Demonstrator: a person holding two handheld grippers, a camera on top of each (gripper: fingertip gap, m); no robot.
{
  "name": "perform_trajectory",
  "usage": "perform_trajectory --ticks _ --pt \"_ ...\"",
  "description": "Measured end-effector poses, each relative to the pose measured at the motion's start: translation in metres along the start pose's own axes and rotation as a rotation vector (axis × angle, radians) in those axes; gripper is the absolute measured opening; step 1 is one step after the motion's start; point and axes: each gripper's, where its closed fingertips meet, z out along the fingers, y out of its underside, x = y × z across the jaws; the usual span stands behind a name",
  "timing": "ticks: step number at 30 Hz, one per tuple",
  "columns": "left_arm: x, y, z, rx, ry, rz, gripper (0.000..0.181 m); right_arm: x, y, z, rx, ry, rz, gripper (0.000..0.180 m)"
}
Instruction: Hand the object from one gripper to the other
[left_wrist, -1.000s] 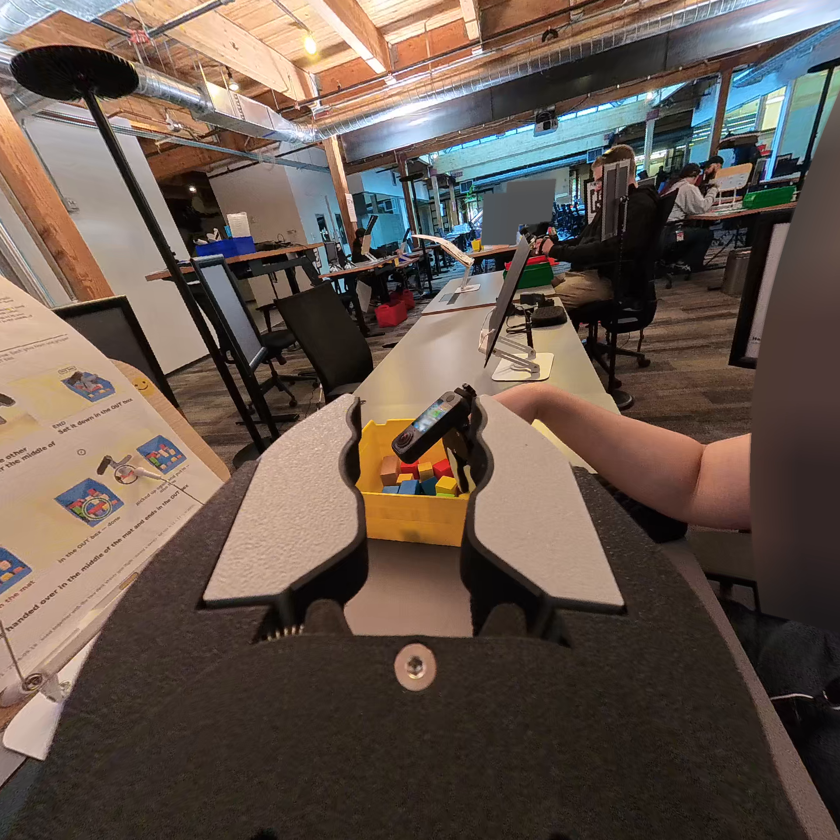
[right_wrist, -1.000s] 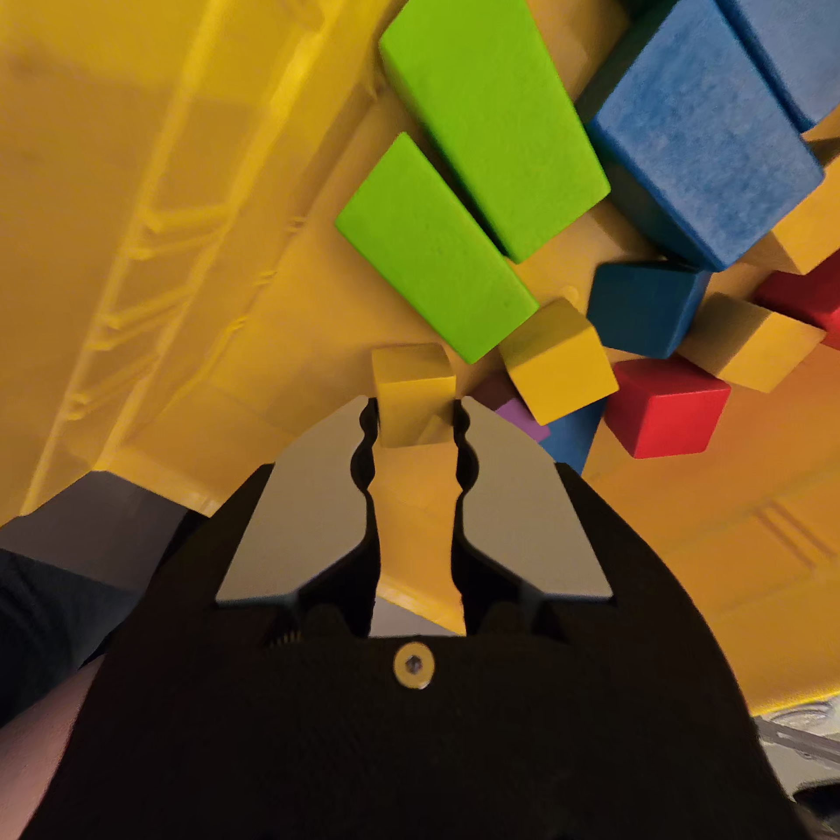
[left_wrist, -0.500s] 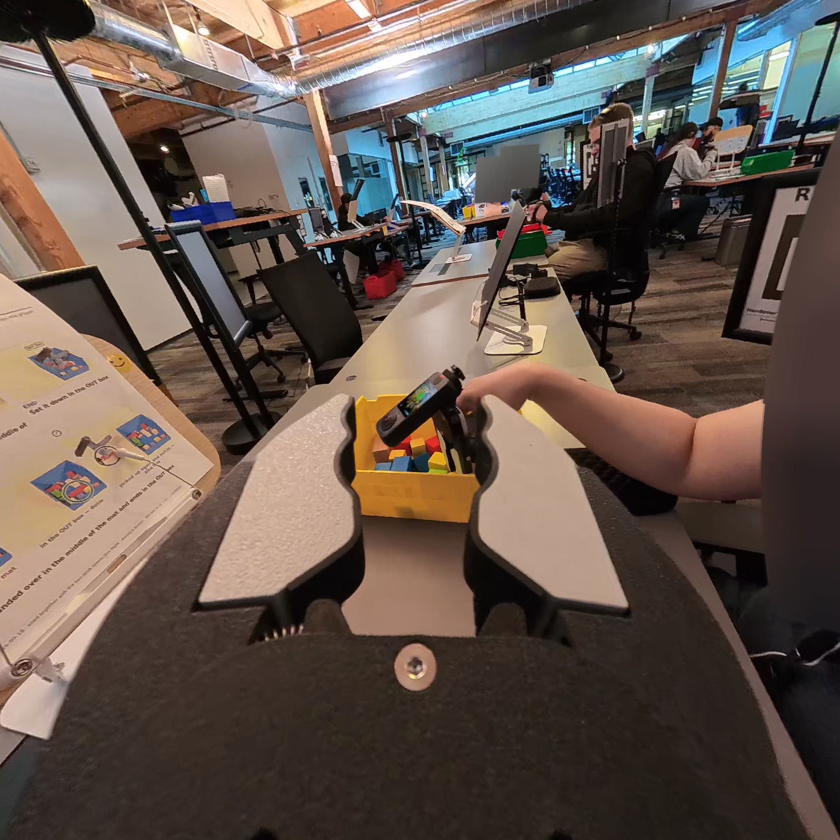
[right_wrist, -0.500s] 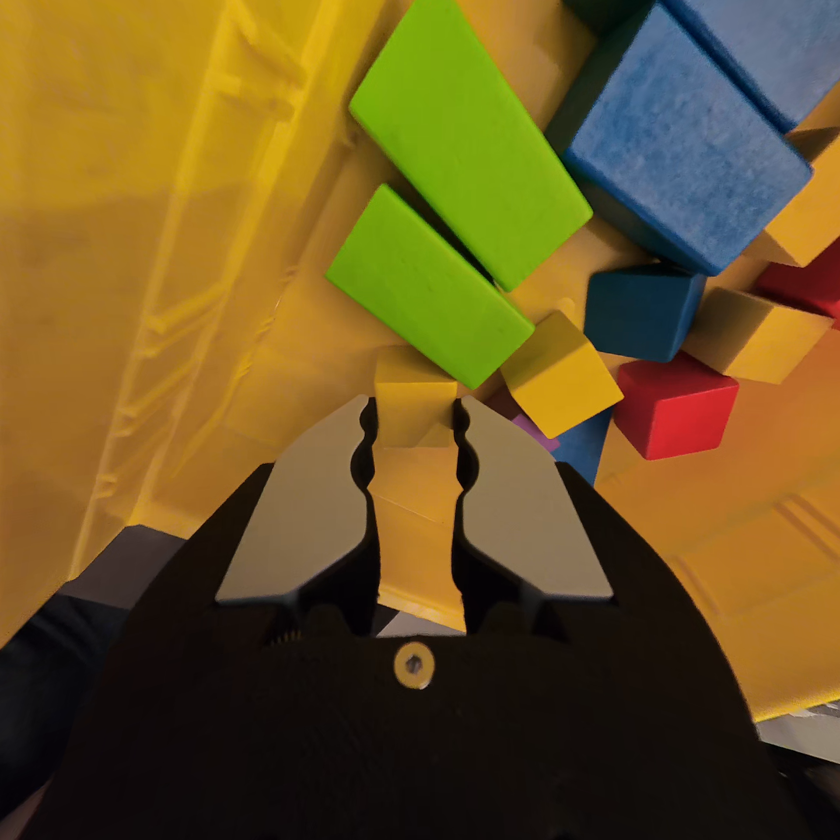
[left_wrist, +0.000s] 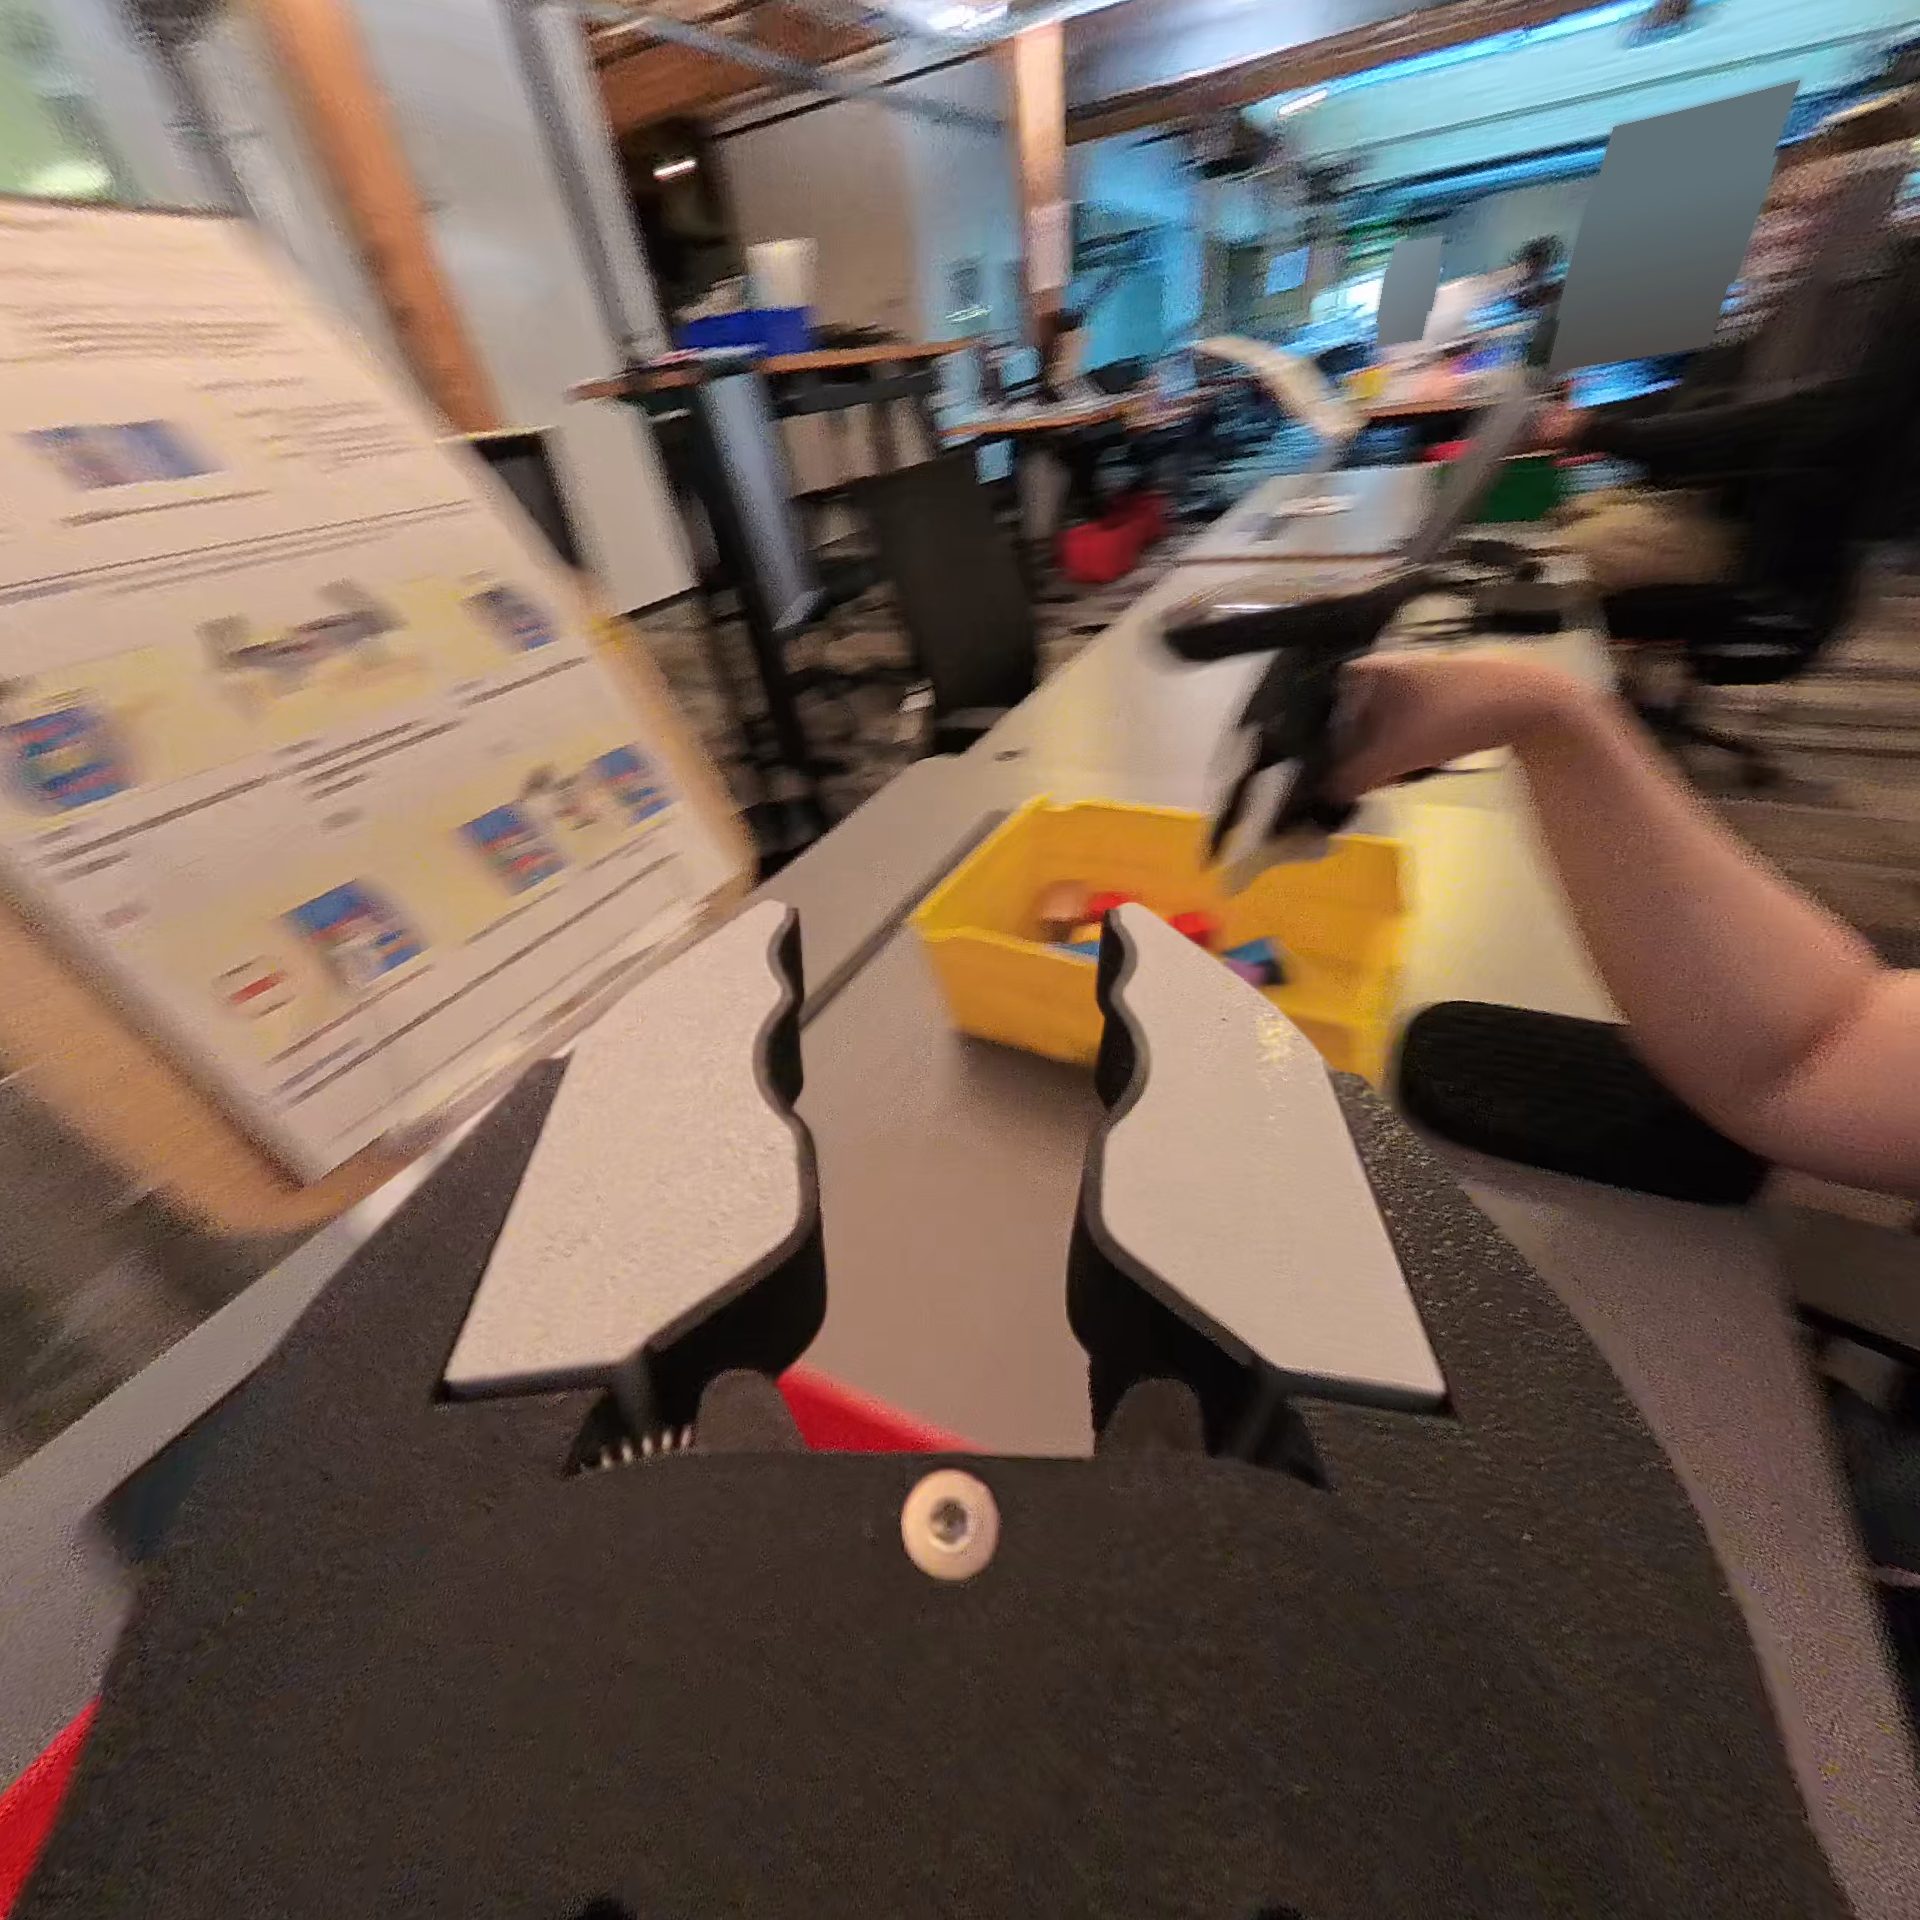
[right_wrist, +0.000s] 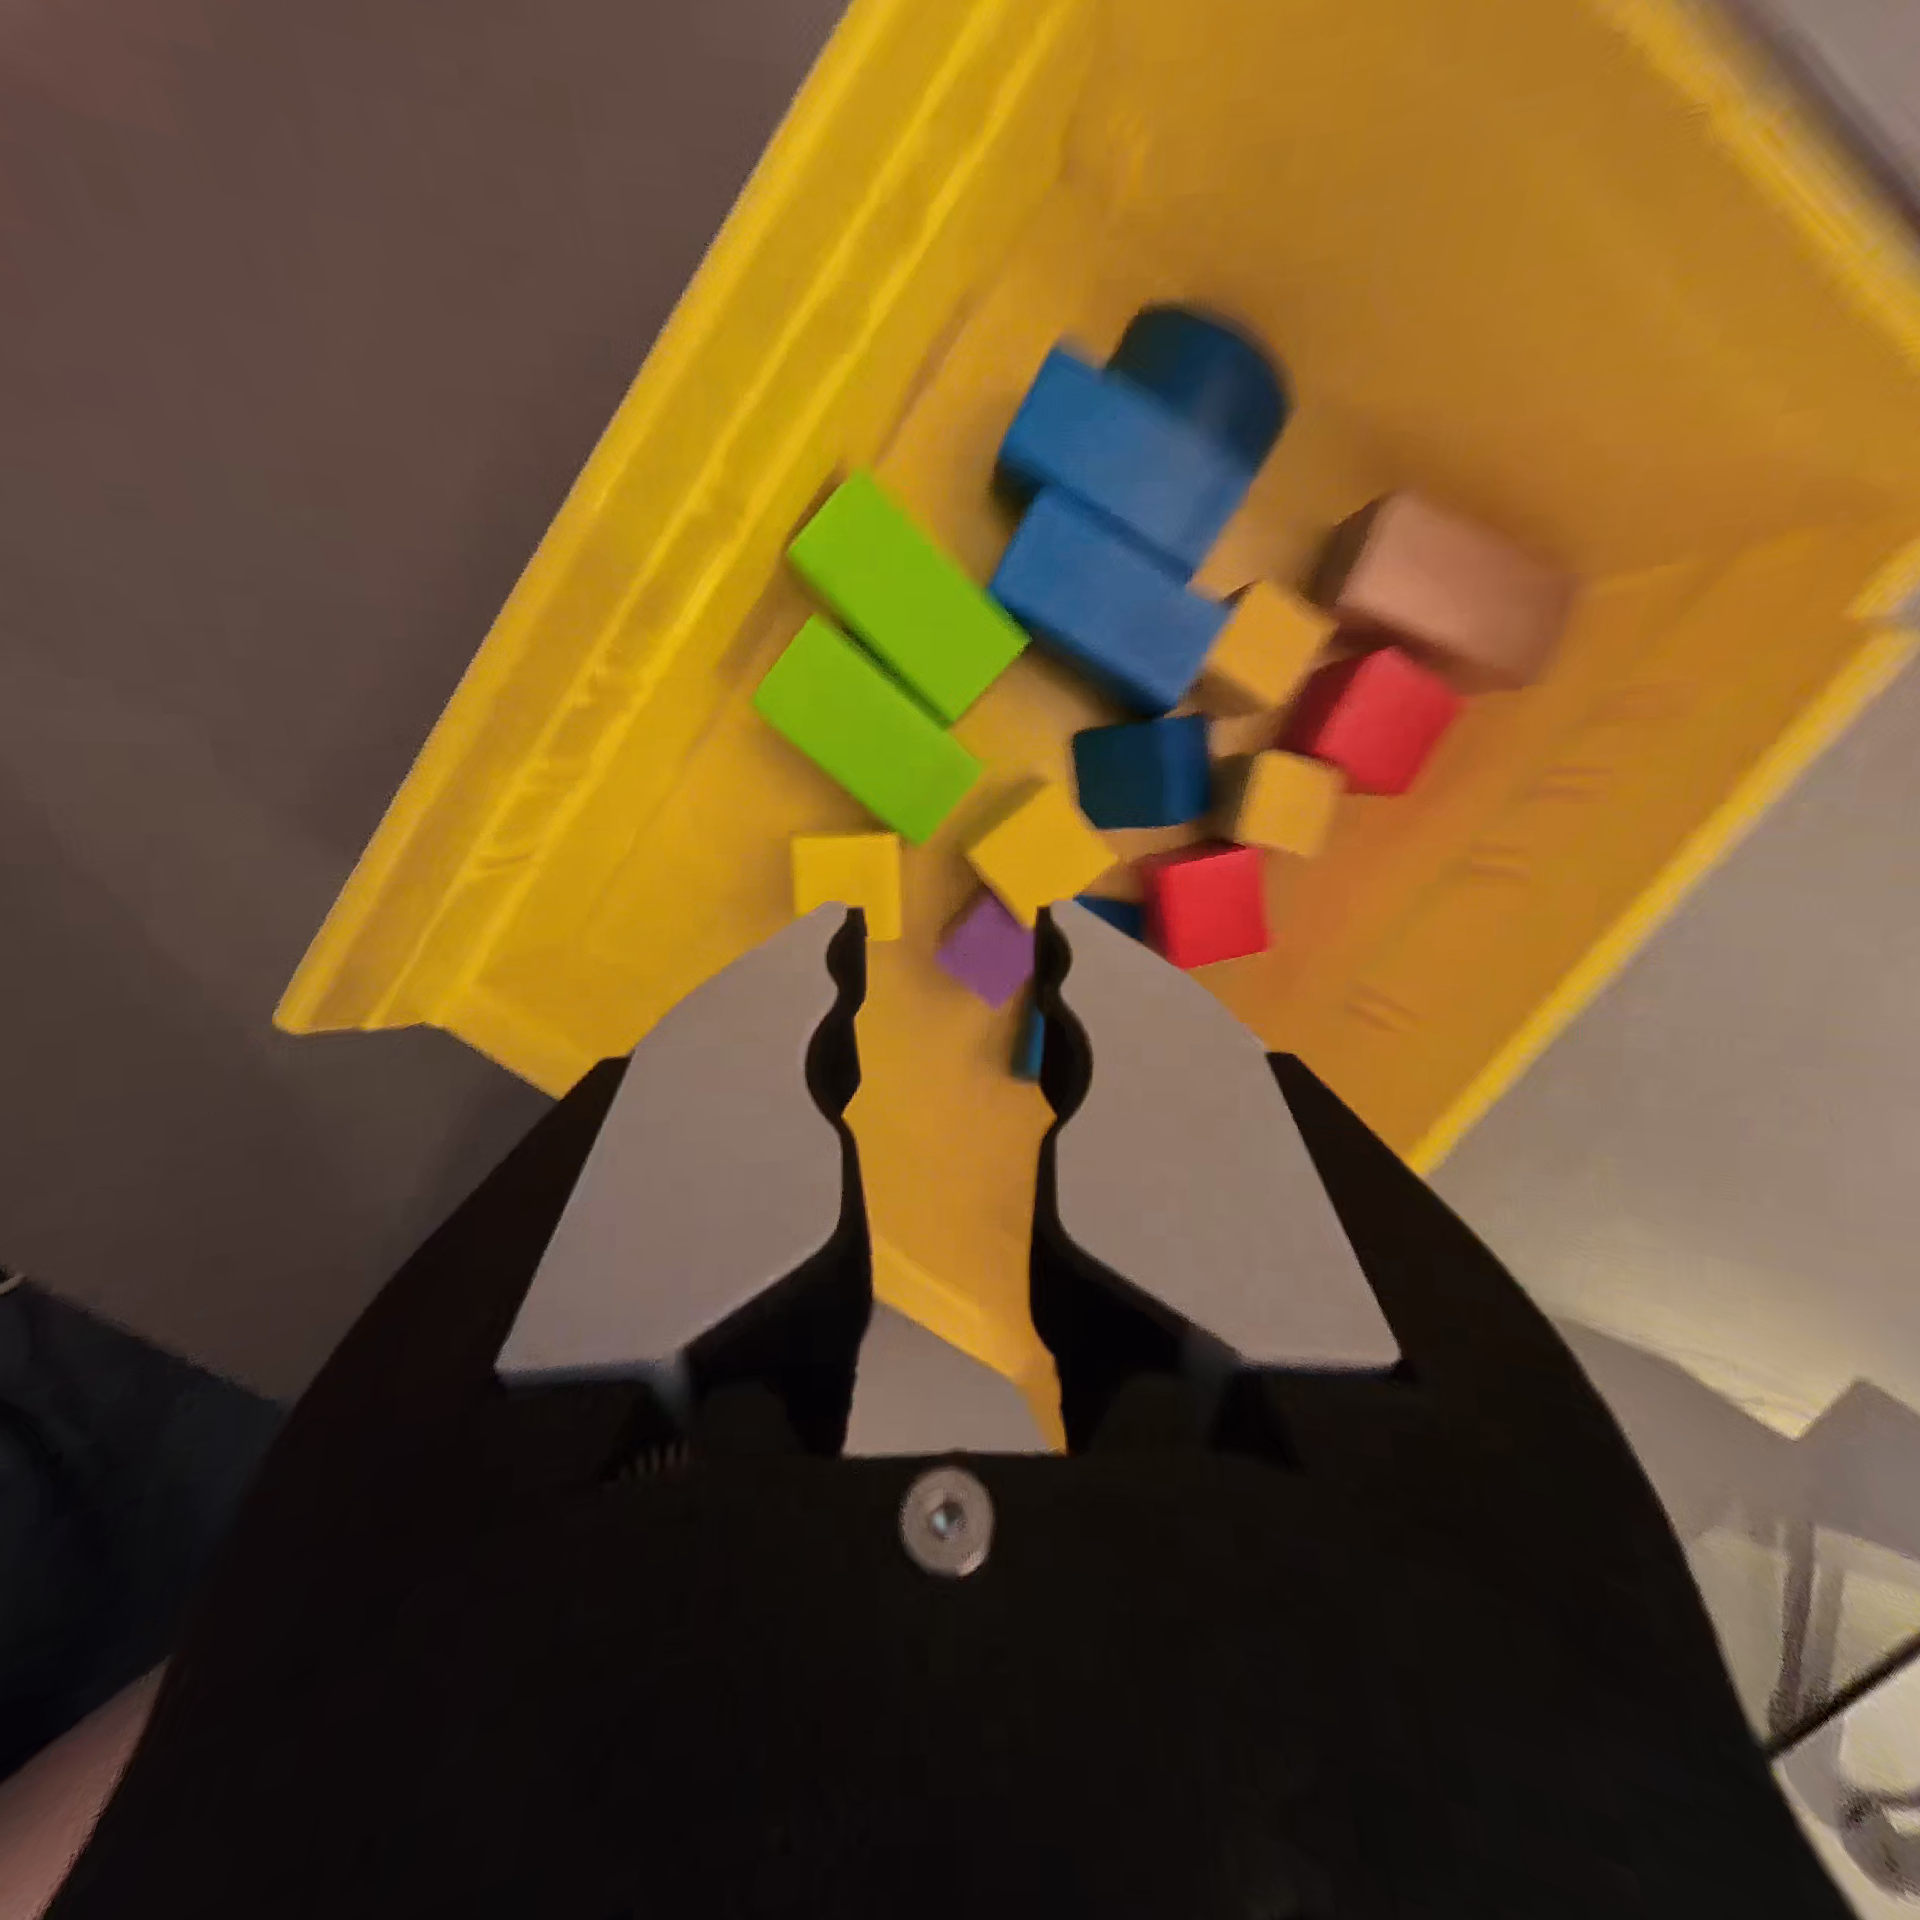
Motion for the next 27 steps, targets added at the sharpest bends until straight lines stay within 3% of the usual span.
perform_trajectory --ticks 3,5,8,12,18,20,27 --pt "-0.064 0.025 -0.032 -0.140 -0.331 -0.035 0.043 0.033 -0.023 -0.038 0.277 -0.008 0.040 0.023" --pt "-0.100 0.039 -0.059 -0.192 -0.539 -0.130 0.038 0.052 -0.033 -0.055 0.453 -0.121 0.171 0.023" --pt "-0.122 0.060 -0.085 -0.256 -0.647 -0.214 0.039 0.089 -0.024 -0.052 0.531 -0.209 0.410 0.028" --pt "-0.146 0.105 -0.123 -0.451 -0.816 -0.316 0.050 0.121 0.011 -0.022 0.355 -0.024 0.429 0.038" --pt "-0.149 0.186 -0.158 -0.778 -0.842 -0.583 0.054 0.117 0.030 0.003 0.153 0.026 0.428 0.036" --pt "-0.151 0.201 -0.158 -0.804 -0.817 -0.647 0.051 0.121 0.040 0.007 0.074 0.087 0.456 0.032" --pt "-0.151 0.241 -0.148 -0.912 -0.738 -0.748 0.041 0.109 0.057 0.038 -0.112 0.055 0.486 0.031"
